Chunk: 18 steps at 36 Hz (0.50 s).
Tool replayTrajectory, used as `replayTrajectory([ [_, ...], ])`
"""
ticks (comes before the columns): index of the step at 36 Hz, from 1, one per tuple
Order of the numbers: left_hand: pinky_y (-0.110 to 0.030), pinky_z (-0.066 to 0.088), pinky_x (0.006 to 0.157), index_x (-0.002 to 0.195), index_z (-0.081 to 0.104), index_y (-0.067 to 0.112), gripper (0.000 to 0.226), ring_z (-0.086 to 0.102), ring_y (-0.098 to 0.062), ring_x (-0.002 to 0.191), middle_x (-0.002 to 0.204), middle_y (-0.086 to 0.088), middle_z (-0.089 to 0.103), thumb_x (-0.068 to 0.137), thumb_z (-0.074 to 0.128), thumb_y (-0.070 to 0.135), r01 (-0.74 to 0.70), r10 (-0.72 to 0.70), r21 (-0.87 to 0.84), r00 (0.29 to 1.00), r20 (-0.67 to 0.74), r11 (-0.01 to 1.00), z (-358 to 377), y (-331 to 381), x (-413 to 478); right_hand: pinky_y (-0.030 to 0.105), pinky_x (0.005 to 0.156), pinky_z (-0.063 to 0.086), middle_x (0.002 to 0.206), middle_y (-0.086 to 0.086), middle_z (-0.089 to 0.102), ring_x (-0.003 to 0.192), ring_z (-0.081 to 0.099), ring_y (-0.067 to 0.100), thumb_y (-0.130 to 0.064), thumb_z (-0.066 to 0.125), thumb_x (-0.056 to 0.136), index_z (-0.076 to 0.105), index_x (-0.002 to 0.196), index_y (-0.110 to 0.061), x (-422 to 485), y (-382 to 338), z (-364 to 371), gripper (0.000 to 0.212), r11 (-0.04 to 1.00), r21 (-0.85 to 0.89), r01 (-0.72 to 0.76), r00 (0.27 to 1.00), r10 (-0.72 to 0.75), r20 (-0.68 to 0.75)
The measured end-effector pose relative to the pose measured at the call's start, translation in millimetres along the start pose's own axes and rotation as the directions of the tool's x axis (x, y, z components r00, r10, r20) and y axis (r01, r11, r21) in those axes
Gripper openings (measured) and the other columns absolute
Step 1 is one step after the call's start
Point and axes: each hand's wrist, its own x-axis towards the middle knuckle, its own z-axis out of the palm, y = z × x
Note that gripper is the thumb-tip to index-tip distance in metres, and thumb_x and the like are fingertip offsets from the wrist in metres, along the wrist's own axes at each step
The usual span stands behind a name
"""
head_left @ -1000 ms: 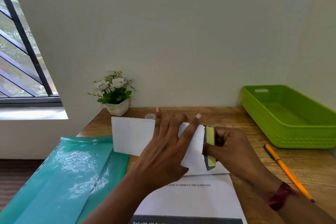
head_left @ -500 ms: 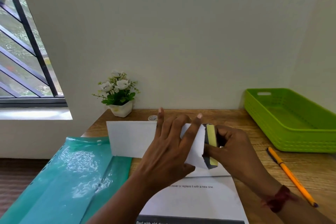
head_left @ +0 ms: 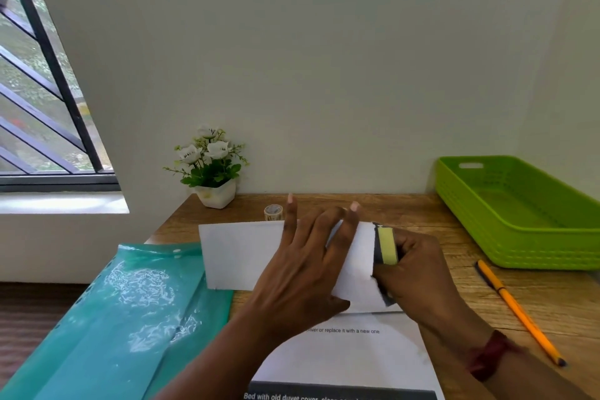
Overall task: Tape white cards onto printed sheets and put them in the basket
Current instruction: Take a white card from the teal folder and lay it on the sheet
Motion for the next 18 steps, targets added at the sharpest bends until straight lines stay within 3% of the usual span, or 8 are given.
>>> replayTrajectory([
  [2,-0.061,0.002,0.115,0.155,-0.005,0.009,0.142,0.032,-0.03,0.132,0.141,-0.013,0.031,0.055,0.078,0.066,0.018,-0.018,-0.002,1.0,0.002,1.0,-0.1,-5.3,0.0,0.016,0.04,0.045,0.053,-0.005,0.068,0.043,0.059,0.002,0.018,0.071,0.07,0.071,0.061,-0.026,3.2,-2.4,-4.6,0.045,1.0,0.023,-0.007,1.0,0.008,-0.01],
  [6,-0.061,0.0,0.118,0.155,0.004,0.01,0.13,0.035,-0.03,0.131,0.139,-0.013,0.036,0.059,0.074,0.064,0.065,-0.066,-0.015,0.998,-0.022,0.998,-0.5,-16.6,-0.1,0.02,0.033,0.043,0.047,-0.002,0.064,0.036,0.055,0.005,0.021,0.067,0.073,0.07,0.066,-0.021,7.7,-1.9,-14.6,0.043,0.999,-0.01,-0.053,0.998,0.052,-0.018],
  [8,-0.061,0.0,0.118,0.154,0.007,0.011,0.127,0.036,-0.029,0.13,0.137,-0.012,0.037,0.058,0.073,0.062,0.079,-0.079,-0.019,0.996,-0.031,0.997,-2.1,-20.1,0.3,0.031,0.035,0.048,0.056,0.002,0.069,0.043,0.061,0.013,0.016,0.07,0.074,0.072,0.069,-0.025,8.6,2.4,-17.6,0.041,0.993,-0.116,0.022,0.996,-0.032,-0.086],
  [11,-0.059,0.0,0.119,0.153,0.014,0.01,0.123,0.037,-0.028,0.127,0.133,-0.01,0.038,0.057,0.075,0.059,0.075,-0.077,-0.04,0.995,-0.055,0.996,-3.3,-20.7,0.4,0.042,0.055,0.055,0.07,0.002,0.073,0.066,0.068,0.019,-0.004,0.072,0.077,0.075,0.079,-0.017,10.2,7.5,-21.4,0.014,0.921,-0.357,0.158,0.963,-0.223,-0.149],
  [13,-0.057,-0.001,0.119,0.153,0.016,0.011,0.123,0.037,-0.027,0.125,0.131,-0.009,0.037,0.057,0.075,0.059,0.07,-0.074,-0.05,0.995,-0.066,0.996,-3.4,-20.3,-0.1,0.032,0.061,0.057,0.078,-0.01,0.073,0.074,0.068,0.007,0.007,0.071,0.074,0.07,0.091,-0.03,8.6,5.7,-19.1,0.04,0.936,-0.317,0.151,0.96,-0.215,-0.177],
  [15,-0.057,-0.001,0.119,0.153,0.017,0.011,0.122,0.037,-0.026,0.124,0.13,-0.009,0.038,0.057,0.076,0.059,0.073,-0.077,-0.052,0.994,-0.075,0.996,-3.0,-21.1,-0.6,0.026,0.055,0.055,0.084,-0.015,0.07,0.075,0.068,0.003,0.015,0.073,0.069,0.058,0.097,-0.034,5.5,3.2,-17.1,0.058,0.96,-0.232,0.159,0.955,-0.209,-0.21],
  [18,-0.057,-0.001,0.119,0.152,0.019,0.011,0.121,0.037,-0.026,0.124,0.128,-0.009,0.039,0.057,0.076,0.059,0.089,-0.093,-0.057,0.993,-0.077,0.994,-1.7,-23.5,-0.8,0.033,0.046,0.048,0.085,-0.012,0.064,0.066,0.065,0.013,-0.006,0.081,0.072,0.047,0.094,-0.036,2.4,3.5,-17.2,0.049,0.908,-0.29,0.303,0.908,-0.368,-0.202],
])
